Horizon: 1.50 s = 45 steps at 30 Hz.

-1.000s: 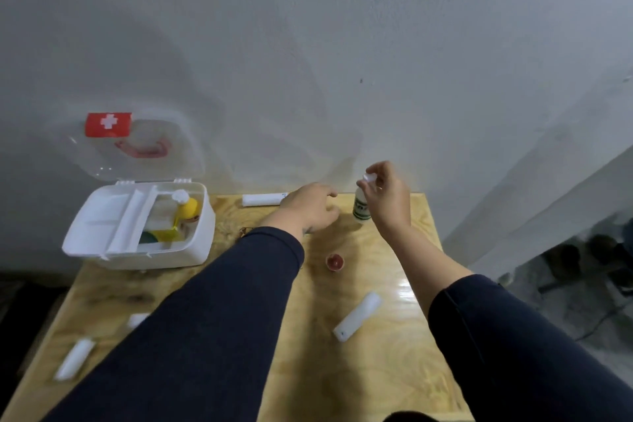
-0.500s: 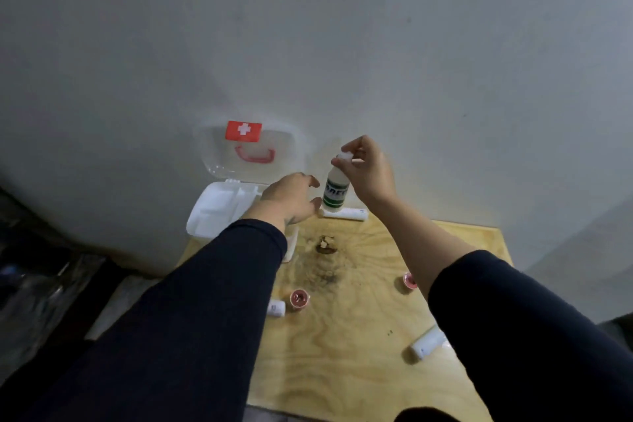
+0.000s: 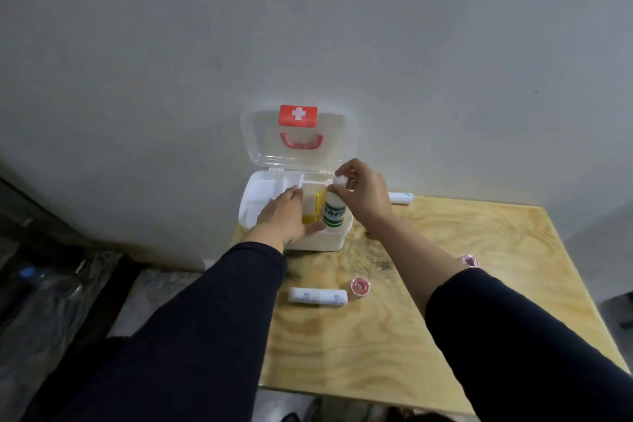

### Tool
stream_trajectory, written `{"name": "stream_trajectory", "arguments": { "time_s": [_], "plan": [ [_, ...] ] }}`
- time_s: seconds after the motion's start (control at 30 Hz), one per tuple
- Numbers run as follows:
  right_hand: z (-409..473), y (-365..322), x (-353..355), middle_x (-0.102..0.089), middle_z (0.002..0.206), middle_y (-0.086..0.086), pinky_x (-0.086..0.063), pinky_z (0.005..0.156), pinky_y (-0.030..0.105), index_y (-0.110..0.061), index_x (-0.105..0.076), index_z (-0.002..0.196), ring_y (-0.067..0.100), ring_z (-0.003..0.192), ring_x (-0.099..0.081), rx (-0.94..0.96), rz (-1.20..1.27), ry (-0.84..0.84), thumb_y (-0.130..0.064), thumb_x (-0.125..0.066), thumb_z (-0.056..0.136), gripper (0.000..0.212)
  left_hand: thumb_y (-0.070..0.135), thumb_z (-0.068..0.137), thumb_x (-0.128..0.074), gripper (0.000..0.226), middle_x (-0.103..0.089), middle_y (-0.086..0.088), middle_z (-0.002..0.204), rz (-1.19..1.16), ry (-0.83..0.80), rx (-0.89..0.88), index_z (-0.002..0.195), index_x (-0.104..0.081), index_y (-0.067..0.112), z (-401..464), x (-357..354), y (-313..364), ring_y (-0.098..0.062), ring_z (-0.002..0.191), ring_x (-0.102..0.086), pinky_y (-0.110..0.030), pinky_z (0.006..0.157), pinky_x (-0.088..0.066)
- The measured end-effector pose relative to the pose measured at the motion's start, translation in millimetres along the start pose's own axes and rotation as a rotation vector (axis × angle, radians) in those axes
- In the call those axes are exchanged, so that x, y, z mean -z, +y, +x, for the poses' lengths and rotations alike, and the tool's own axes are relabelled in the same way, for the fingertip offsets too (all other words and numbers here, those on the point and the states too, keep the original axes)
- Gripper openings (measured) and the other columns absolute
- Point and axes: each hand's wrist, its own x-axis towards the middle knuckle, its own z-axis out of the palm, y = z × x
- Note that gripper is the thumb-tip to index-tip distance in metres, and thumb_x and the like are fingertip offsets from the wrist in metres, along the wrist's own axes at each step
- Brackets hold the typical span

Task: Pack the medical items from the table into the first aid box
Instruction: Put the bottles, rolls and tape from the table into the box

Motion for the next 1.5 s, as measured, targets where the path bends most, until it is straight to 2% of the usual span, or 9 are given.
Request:
{"name": "stream_trajectory", "arguments": {
  "time_s": [0.1, 0.27, 0.47, 0.63, 0.73, 0.87, 1.0, 1.2, 1.5],
  "plan": [
    [-10.2, 10.4, -14.3, -0.065, 0.089, 0.0, -0.055, 0.082, 0.036, -0.01, -0.062, 0.095, 0.019, 0.089, -0.063, 0.002, -0.071, -0.01, -0.01, -0.073, 0.077, 0.022, 0.064, 0.084, -0.055, 0.096, -0.013, 0.001, 0.163, 0.013, 0.002, -0.026, 0.155, -0.012, 0.014, 1.7, -4.6, -6.7, -0.025, 0.147, -0.023, -0.041, 0.116, -0.029],
    [-19.3, 16.2, -24.8, -0.07, 0.099, 0.005, -0.042, 0.07, 0.024, -0.01, -0.062, 0.1, 0.016, 0.082, -0.057, 0.008, -0.201, -0.004, -0.008, -0.066, 0.081, 0.02, 0.062, 0.089, -0.048, 0.093, -0.006, 0.001, 0.164, 0.063, 0.002, -0.074, 0.155, -0.008, 0.012, -0.8, -5.9, -8.5, -0.021, 0.149, -0.015, -0.037, 0.119, -0.021],
    [-18.0, 11.1, -21.7, -0.07, 0.108, 0.009, -0.052, 0.09, 0.031, -0.008, -0.064, 0.102, 0.021, 0.105, -0.063, 0.014, -0.177, -0.003, -0.006, -0.07, 0.078, 0.025, 0.061, 0.09, -0.047, 0.091, -0.007, -0.002, 0.164, 0.106, -0.01, -0.085, 0.155, -0.009, 0.01, 0.8, -3.5, -8.4, -0.021, 0.15, -0.013, -0.038, 0.121, -0.018],
    [-24.2, 17.7, -0.2, -0.069, 0.11, 0.006, -0.047, 0.085, 0.025, -0.01, -0.063, 0.104, 0.02, 0.107, -0.061, -0.02, -0.211, 0.055, -0.014, -0.068, 0.083, 0.022, 0.048, 0.098, -0.039, 0.071, -0.015, -0.003, 0.163, 0.062, 0.082, -0.113, 0.154, -0.017, 0.01, 3.7, 4.2, 2.2, -0.023, 0.148, -0.02, -0.04, 0.12, -0.021],
    [-32.4, 31.7, 26.4, -0.067, 0.114, 0.007, -0.048, 0.066, 0.019, -0.01, -0.062, 0.105, 0.023, 0.105, -0.062, -0.104, -0.239, 0.094, -0.013, -0.066, 0.085, 0.021, 0.043, 0.101, -0.036, 0.061, -0.024, -0.002, 0.16, 0.051, 0.139, -0.185, 0.152, -0.025, 0.012, 5.5, 12.7, 23.9, -0.022, 0.146, -0.026, -0.039, 0.117, -0.026],
    [-45.8, 53.4, 69.1, -0.067, 0.116, 0.008, -0.043, 0.082, 0.025, -0.012, -0.063, 0.107, 0.023, 0.11, -0.06, -0.214, -0.323, 0.144, -0.017, -0.068, 0.084, 0.024, 0.035, 0.1, -0.039, 0.049, -0.036, 0.001, 0.154, 0.083, 0.11, -0.34, 0.146, -0.039, 0.016, 5.8, 15.2, 67.9, -0.021, 0.139, -0.037, -0.036, 0.111, -0.033],
    [-67.0, 70.2, 111.5, -0.064, 0.12, 0.007, -0.043, 0.077, 0.027, -0.016, -0.061, 0.114, 0.024, 0.106, -0.061, -0.368, -0.389, 0.171, -0.025, -0.065, 0.086, 0.029, 0.032, 0.095, -0.046, 0.04, -0.054, 0.0, 0.137, 0.129, -0.012, -0.434, 0.133, -0.054, 0.023, -1.3, 3.9, 114.8, -0.024, 0.12, -0.054, -0.035, 0.094, -0.046],
    [-109.3, 113.0, 147.7, -0.057, 0.12, 0.01, -0.045, 0.079, 0.032, -0.021, -0.058, 0.115, 0.027, 0.105, -0.06, -0.592, -0.459, 0.186, -0.035, -0.066, 0.082, 0.037, 0.035, 0.093, -0.049, 0.041, -0.056, 0.004, 0.138, 0.112, -0.214, -0.49, 0.132, -0.055, 0.023, -3.6, -37.7, 151.2, -0.019, 0.121, -0.055, -0.032, 0.096, -0.047],
    [-146.2, 171.0, 135.3, -0.04, 0.128, 0.012, -0.043, 0.082, 0.032, -0.023, -0.057, 0.12, 0.035, 0.112, -0.054, -0.86, -0.412, 0.244, -0.028, -0.054, 0.089, 0.032, 0.038, 0.091, -0.052, 0.041, -0.057, 0.003, 0.137, 0.091, -0.287, -0.427, 0.13, -0.058, 0.023, 2.1, -84.6, 153.7, -0.021, 0.124, -0.054, -0.035, 0.1, -0.046]
  ]
}}
